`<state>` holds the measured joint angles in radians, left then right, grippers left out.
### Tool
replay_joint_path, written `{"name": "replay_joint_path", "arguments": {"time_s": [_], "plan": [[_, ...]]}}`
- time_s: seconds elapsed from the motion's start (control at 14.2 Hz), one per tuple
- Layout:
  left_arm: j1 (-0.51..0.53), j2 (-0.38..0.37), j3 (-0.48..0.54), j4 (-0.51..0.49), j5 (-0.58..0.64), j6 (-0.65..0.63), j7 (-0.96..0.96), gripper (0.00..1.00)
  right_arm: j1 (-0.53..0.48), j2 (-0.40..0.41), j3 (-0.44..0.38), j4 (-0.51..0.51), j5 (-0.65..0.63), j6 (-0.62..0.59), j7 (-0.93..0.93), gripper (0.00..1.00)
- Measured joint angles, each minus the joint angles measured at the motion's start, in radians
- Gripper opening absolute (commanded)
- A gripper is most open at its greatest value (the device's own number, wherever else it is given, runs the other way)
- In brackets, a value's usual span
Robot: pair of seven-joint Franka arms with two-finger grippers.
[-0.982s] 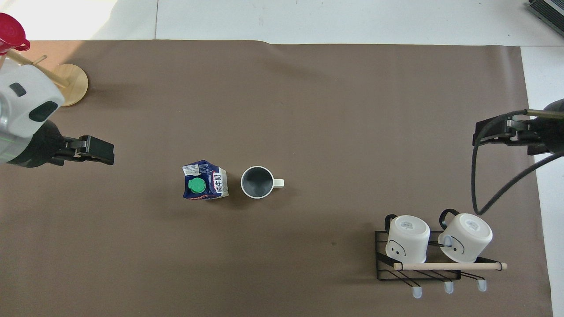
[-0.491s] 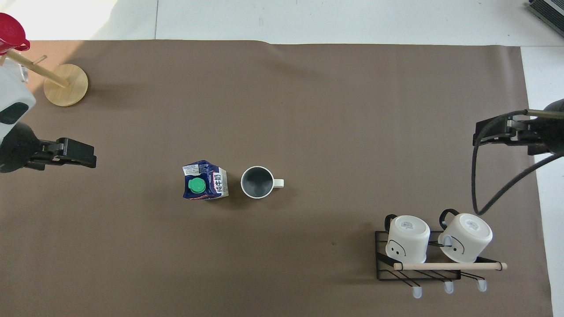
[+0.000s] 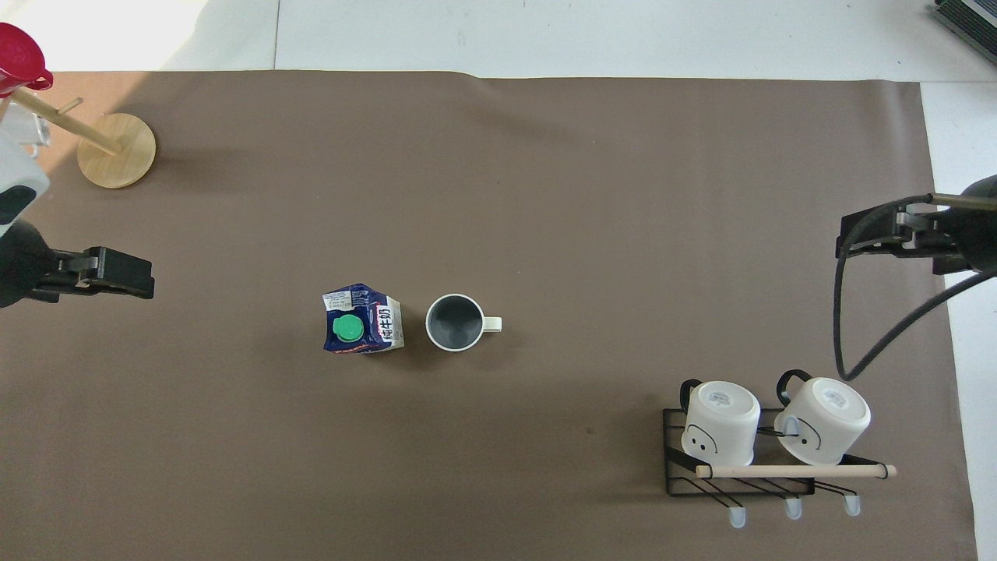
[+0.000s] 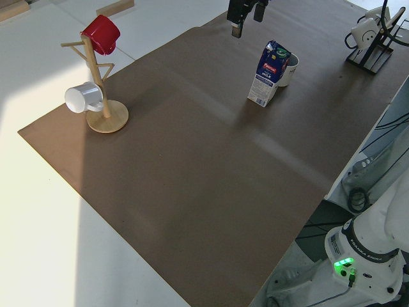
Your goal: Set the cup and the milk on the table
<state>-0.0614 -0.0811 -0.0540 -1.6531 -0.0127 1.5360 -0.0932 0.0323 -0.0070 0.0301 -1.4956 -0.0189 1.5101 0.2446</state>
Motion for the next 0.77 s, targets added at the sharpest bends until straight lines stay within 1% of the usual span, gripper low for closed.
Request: {"name": "replay_joint_path", "arguments": {"time_s": [0.77], "plan": [[0.000,-0.009,0.001,0.000,0.000,-0.015,0.000,1.00,0.000,0.000,0.000,0.000,0.000,0.000,0.000,1.00]]}}
